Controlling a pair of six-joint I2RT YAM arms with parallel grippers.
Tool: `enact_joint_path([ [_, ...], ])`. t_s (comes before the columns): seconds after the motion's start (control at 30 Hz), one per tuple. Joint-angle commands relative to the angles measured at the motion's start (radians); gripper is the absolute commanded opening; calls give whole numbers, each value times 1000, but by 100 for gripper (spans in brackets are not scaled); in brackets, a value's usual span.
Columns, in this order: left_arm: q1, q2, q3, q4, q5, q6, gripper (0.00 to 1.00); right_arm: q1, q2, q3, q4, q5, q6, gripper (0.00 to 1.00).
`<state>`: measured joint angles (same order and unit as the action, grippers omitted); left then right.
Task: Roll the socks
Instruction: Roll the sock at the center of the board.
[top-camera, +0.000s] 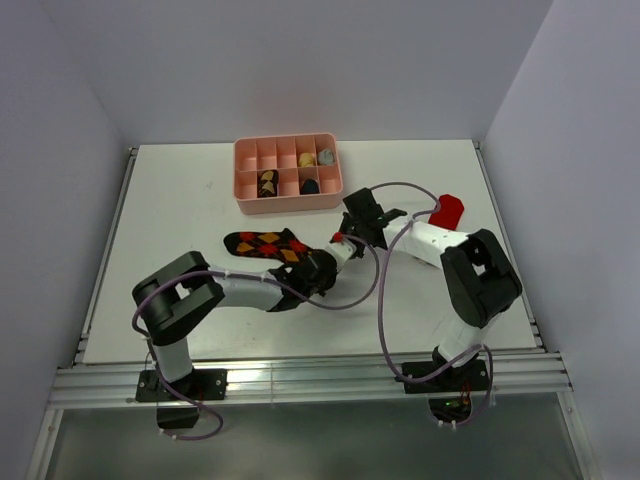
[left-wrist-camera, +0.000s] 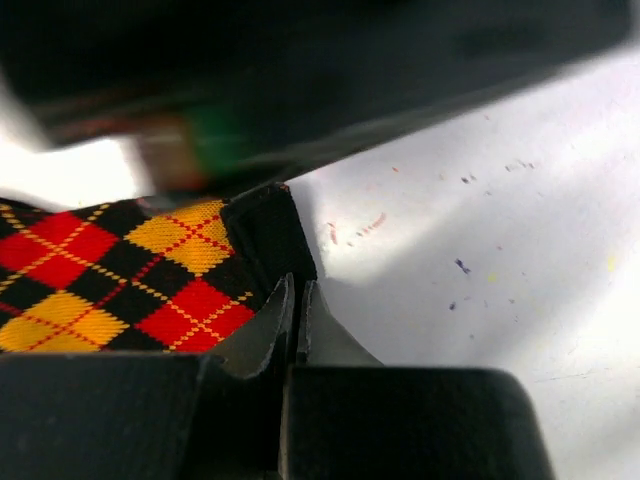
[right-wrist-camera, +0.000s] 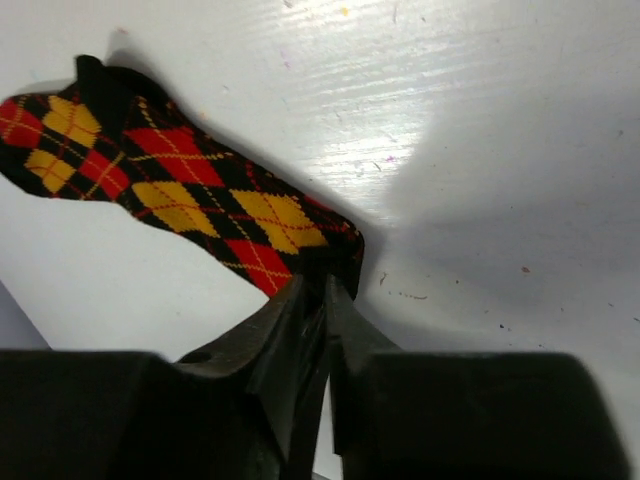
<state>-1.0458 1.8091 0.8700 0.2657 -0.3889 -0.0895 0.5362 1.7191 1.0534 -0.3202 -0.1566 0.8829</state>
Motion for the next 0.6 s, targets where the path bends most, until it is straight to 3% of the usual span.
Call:
enact_joint_path([
  [0.0, 76, -20, -28, -135, 205, -110, 1, -8, -68, -10, 4, 26, -25, 25],
  [0.1, 136, -13, -16, -161, 301, -142, 1, -15, -99, -23, 27, 26, -27, 32],
  [0.23, 222, -11, -19, -163, 422, -203, 1, -22, -145, -78, 87, 23, -10, 33],
  [0.37, 286, -22, -31, -149, 522, -266, 1, -25, -174, -148, 174, 8, 8, 40],
  [0.57, 391, -40, -112, -10, 711, -435, 1, -27, -153, -236, 366, -86, 37, 48],
])
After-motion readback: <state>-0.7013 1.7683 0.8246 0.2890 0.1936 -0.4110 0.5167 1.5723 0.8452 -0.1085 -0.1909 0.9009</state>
